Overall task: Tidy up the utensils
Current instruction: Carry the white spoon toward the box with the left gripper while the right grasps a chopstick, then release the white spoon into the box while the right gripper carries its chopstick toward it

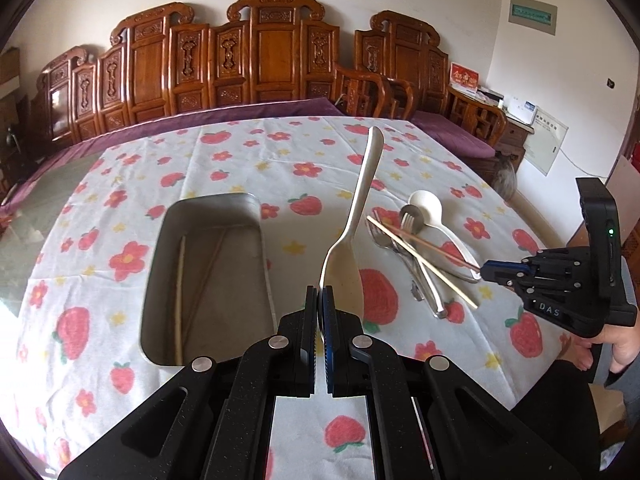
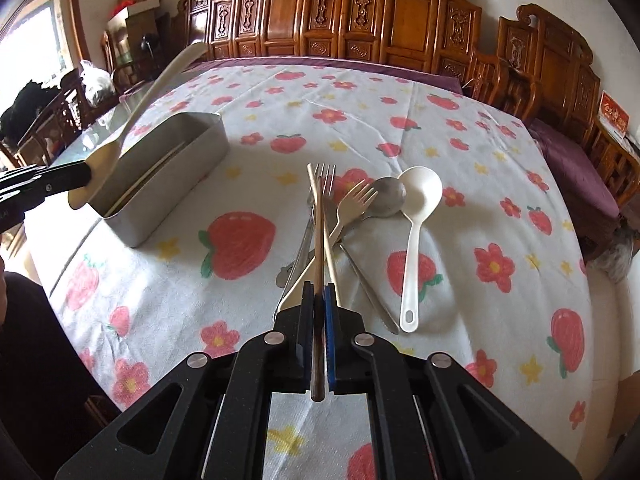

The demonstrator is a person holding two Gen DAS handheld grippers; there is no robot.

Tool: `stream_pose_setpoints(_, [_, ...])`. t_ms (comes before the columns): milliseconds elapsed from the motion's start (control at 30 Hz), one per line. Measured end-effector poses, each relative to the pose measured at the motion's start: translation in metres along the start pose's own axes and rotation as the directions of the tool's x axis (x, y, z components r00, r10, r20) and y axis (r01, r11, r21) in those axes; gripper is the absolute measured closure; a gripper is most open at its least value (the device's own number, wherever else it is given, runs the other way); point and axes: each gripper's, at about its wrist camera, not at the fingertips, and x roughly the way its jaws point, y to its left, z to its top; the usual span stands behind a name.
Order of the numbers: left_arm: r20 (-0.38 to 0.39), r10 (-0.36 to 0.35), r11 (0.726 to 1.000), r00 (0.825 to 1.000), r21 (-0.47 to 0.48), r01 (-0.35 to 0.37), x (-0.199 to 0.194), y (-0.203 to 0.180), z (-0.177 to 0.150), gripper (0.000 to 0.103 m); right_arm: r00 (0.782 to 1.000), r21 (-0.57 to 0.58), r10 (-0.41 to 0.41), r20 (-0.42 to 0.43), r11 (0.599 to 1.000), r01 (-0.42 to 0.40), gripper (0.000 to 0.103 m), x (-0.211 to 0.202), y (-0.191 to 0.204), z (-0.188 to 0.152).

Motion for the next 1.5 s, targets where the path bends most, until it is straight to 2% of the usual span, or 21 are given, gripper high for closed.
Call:
stream_pose_setpoints(433, [-0.036, 0.113, 0.993, 0.993, -0.033, -0.114, -0.004, 0.049, 0.007, 0.101, 0.995, 0.002, -0.006, 0.098, 1.0, 0.006, 0.097, -0.038, 0.008, 0.02])
stream_pose_setpoints(700, [-0.11, 0.167, 0.982, 0.98, -0.074, -0.176, 0.022, 0.081, 0.004, 0.101, 0.992, -0.018, 0.029, 0.122, 0.999, -0.027, 0.097, -0.047, 0.027, 0.034])
stream_pose_setpoints(867, [-0.157, 0.178, 0.976, 0.971, -0.095, -0.194, 0.044, 0.094, 0.007, 0.101, 0.994, -0.039, 0.055, 0.094, 0.998, -0.051, 0.097, -0.042, 0.043, 0.04])
stream_pose_setpoints(1100, [-0.204, 0.186, 0.975, 0.961, -0.079, -0.206, 0.068, 0.094, 0.01, 0.101, 0.992, -0.055, 0.091, 0.085, 0.995, -0.086, 0.097, -0.032, 0.06, 0.048])
stream_pose_setpoints(1333, [-0.187, 0.148, 0.981, 0.971, -0.098, -0.168, 0.073, 0.095, 0.006, 0.1, 0.99, -0.08, 0.116, 0.074, 0.991, -0.11, 0.097, -0.023, 0.074, 0.056])
stream_pose_setpoints(1500, [-0.147, 0.137, 0.982, 0.98, -0.11, -0.154, 0.062, 0.096, 0.007, 0.098, 0.989, -0.08, 0.132, 0.066, 0.989, -0.127, 0.097, -0.016, 0.085, 0.061])
